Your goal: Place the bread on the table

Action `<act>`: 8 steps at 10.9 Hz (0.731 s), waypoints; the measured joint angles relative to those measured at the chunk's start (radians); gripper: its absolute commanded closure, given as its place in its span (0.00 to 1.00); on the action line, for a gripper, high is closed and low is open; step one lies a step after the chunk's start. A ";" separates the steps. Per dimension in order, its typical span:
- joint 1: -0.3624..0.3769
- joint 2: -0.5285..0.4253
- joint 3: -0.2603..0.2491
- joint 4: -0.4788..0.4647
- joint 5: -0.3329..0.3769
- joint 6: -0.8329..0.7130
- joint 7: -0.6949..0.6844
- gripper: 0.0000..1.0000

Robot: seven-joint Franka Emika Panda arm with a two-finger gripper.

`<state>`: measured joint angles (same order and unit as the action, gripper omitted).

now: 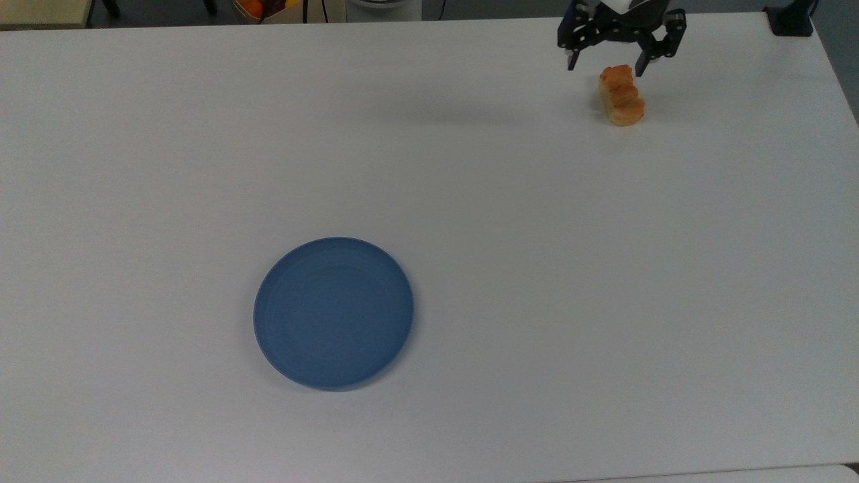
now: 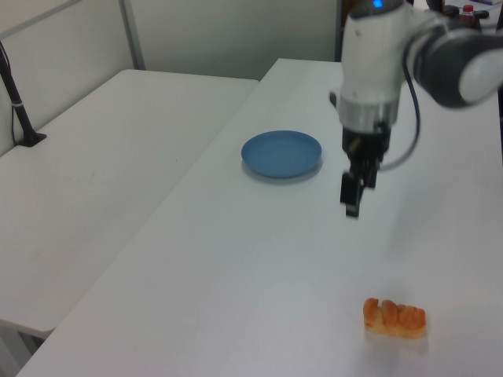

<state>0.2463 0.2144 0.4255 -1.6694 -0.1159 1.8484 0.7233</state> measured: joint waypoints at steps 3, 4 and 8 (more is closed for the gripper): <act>-0.065 -0.033 -0.146 0.072 0.037 -0.105 -0.229 0.00; -0.076 -0.046 -0.218 0.085 0.041 -0.131 -0.301 0.00; -0.135 -0.071 -0.418 0.093 0.072 -0.194 -0.537 0.00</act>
<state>0.1116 0.1432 0.0073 -1.5766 -0.0436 1.6542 0.1859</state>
